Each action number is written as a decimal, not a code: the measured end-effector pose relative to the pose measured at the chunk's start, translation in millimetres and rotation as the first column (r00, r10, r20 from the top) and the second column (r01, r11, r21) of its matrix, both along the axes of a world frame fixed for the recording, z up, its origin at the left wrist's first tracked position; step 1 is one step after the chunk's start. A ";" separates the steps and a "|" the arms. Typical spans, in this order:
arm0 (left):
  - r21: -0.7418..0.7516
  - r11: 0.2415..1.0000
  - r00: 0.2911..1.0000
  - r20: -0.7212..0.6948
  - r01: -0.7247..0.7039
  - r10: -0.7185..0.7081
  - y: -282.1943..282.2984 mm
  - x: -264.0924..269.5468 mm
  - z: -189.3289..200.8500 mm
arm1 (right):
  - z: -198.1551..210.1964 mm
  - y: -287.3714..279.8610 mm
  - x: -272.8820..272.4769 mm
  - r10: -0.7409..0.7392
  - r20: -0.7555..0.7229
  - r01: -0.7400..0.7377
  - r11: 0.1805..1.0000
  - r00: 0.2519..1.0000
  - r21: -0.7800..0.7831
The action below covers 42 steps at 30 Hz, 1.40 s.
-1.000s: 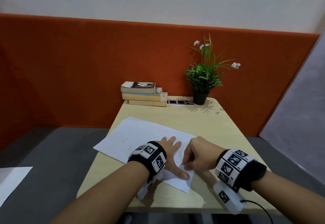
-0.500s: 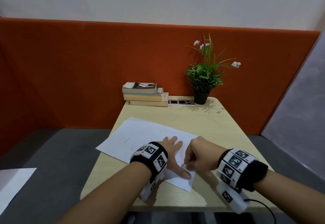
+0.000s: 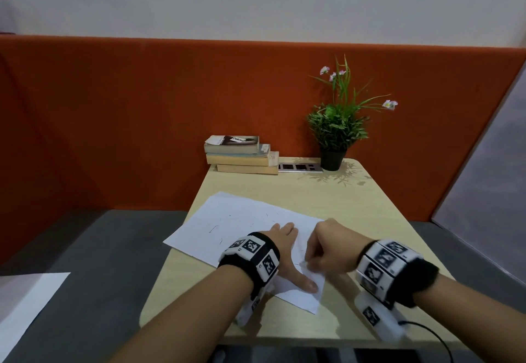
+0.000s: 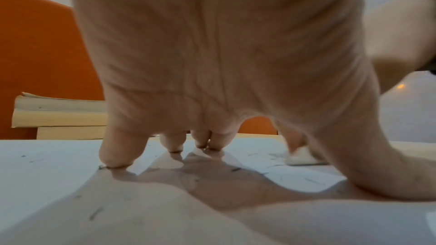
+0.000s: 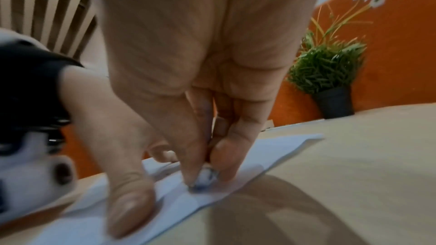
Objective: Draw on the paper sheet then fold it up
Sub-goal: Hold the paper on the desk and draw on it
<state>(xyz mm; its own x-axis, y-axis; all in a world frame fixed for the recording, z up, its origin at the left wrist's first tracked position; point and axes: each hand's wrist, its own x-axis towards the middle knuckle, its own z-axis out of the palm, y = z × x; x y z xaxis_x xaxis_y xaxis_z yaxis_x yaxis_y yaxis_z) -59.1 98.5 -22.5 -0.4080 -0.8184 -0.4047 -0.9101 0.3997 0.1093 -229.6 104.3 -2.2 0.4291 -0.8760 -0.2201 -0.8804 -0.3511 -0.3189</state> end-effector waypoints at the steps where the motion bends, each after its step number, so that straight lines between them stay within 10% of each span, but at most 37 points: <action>1: 0.001 1.000 1.000 0.006 -0.007 0.007 -0.9 -0.2 -1.4 | 0.5 6.1 -1.2 0.023 0.003 -0.023 0.999 1.000 0.031; 42: 0.029 0.995 0.994 0.054 -0.096 0.094 -5.7 -1.7 -3.9 | 2.2 -65.3 12.4 -0.115 -0.047 0.107 0.985 0.992 -0.138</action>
